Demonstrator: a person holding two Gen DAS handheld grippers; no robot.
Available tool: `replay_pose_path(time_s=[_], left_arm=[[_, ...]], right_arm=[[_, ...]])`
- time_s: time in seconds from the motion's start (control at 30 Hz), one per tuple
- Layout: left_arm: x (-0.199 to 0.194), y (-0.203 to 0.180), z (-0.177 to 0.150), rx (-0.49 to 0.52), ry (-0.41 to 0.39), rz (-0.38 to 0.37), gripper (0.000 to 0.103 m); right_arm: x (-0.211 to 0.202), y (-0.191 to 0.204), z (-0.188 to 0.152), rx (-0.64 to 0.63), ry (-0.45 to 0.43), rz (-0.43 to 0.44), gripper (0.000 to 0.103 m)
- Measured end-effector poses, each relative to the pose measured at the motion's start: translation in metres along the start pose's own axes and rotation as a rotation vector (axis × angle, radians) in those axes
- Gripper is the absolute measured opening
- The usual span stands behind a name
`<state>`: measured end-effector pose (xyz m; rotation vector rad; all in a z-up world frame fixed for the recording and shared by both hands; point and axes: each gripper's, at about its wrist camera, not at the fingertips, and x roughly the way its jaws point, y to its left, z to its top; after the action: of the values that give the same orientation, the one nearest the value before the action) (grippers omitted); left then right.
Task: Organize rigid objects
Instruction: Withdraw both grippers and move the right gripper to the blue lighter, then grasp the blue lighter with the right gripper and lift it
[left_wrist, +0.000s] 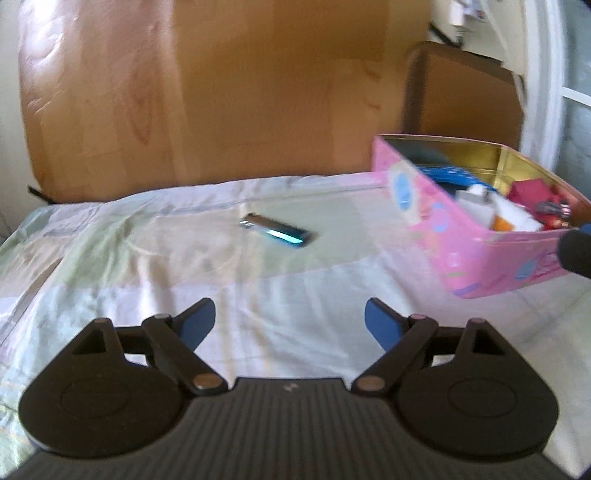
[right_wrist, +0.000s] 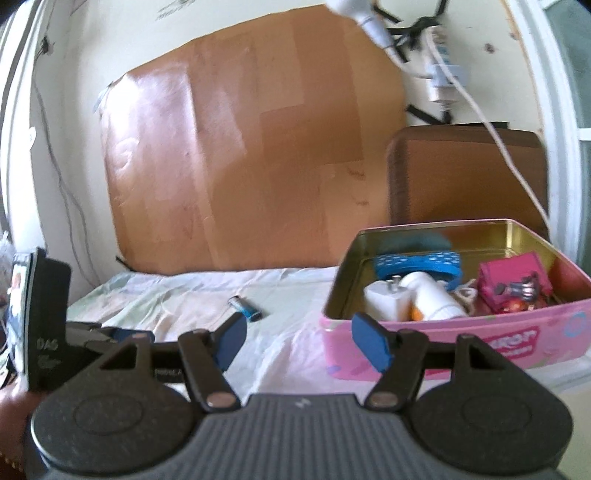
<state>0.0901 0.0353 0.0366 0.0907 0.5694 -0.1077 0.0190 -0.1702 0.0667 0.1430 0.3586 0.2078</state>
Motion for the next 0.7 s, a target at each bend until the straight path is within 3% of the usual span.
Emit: replay_pose_path(time_s=[0.3, 0.43, 0.7], left_arm=[[0.037, 0.071, -0.009, -0.133, 0.041, 0.148, 0.09], [0.043, 0.087, -0.011, -0.221, 0.048, 0.127, 0.09], [0.045, 0.085, -0.011, -0.22, 0.054, 0.132, 0.09]], right_arm=[[0.044, 0.042, -0.006, -0.146, 0.09, 0.086, 0.061], [0.078, 0.06, -0.004, -0.218, 0.122, 0.114, 0.057], [0.181, 0.064, 0.013, -0.221, 0.225, 0.071, 0.052]])
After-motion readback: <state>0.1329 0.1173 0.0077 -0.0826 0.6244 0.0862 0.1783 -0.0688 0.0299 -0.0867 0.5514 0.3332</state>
